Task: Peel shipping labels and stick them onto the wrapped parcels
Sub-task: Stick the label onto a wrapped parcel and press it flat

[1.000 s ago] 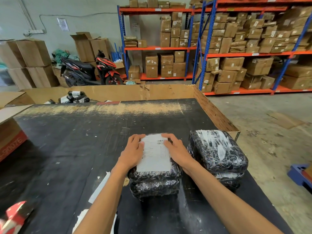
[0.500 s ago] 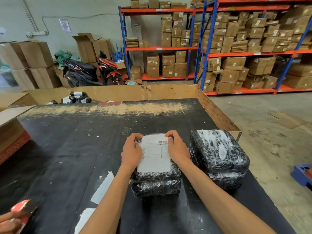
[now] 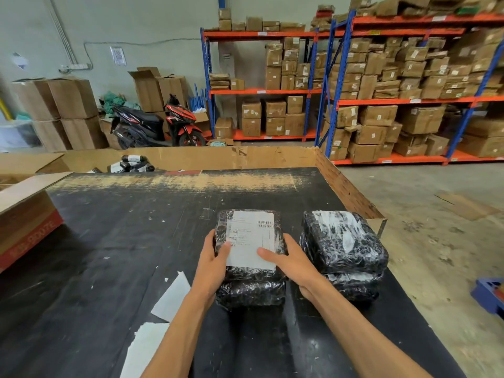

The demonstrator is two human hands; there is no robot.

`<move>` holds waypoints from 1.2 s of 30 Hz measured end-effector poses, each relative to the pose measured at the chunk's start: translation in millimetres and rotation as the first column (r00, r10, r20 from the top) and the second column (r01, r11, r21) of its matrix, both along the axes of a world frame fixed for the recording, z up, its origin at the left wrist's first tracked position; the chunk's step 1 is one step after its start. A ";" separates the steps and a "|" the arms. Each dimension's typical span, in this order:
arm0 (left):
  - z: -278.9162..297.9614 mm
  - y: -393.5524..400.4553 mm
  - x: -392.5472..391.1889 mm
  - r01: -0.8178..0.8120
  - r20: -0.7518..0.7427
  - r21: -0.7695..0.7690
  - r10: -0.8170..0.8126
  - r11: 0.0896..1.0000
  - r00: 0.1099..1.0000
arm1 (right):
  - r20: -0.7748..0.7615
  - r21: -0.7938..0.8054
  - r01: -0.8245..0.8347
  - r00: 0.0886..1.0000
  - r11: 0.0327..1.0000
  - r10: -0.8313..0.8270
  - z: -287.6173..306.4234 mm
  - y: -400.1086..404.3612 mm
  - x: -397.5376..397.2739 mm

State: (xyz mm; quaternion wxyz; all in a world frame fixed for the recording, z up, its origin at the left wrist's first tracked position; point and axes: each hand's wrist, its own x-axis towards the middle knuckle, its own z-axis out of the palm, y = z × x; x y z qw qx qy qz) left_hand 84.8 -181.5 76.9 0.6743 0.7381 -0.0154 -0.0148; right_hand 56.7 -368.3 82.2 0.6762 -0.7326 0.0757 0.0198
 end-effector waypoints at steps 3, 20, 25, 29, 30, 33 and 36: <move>18.7 -8.6 -6.1 -0.016 0.151 0.026 0.012 1.000 0.988 | 0.078 0.083 0.020 0.997 0.996 -0.027 11.4 0.3 -6.3; 2.1 33.7 -109.1 -0.139 -0.070 -0.176 0.128 0.975 0.989 | -0.067 -0.104 -0.201 0.978 0.974 0.195 -7.7 -2.0 -116.9; -32.1 37.5 -146.7 -0.136 -0.135 -0.086 0.124 0.987 0.983 | -0.175 -0.161 -0.288 0.950 0.944 0.260 -34.5 -5.3 -148.3; -60.0 38.1 -171.2 -0.035 -0.198 0.061 0.047 0.997 0.979 | -0.287 -0.190 -0.366 0.908 0.911 0.305 -59.2 -10.4 -169.5; -66.4 38.6 -175.4 0.000 -0.223 0.108 0.024 0.994 0.974 | -0.310 -0.210 -0.380 0.900 0.901 0.307 -63.3 -9.8 -174.6; -78.5 39.4 -184.6 0.091 -0.241 0.251 -0.029 0.964 0.970 | -0.366 -0.260 -0.401 0.883 0.878 0.295 -72.7 -7.0 -184.5; -82.0 39.4 -184.5 0.110 -0.197 0.325 -0.047 0.939 0.979 | -0.391 -0.447 -0.394 0.894 0.803 0.220 -73.1 -5.1 -184.7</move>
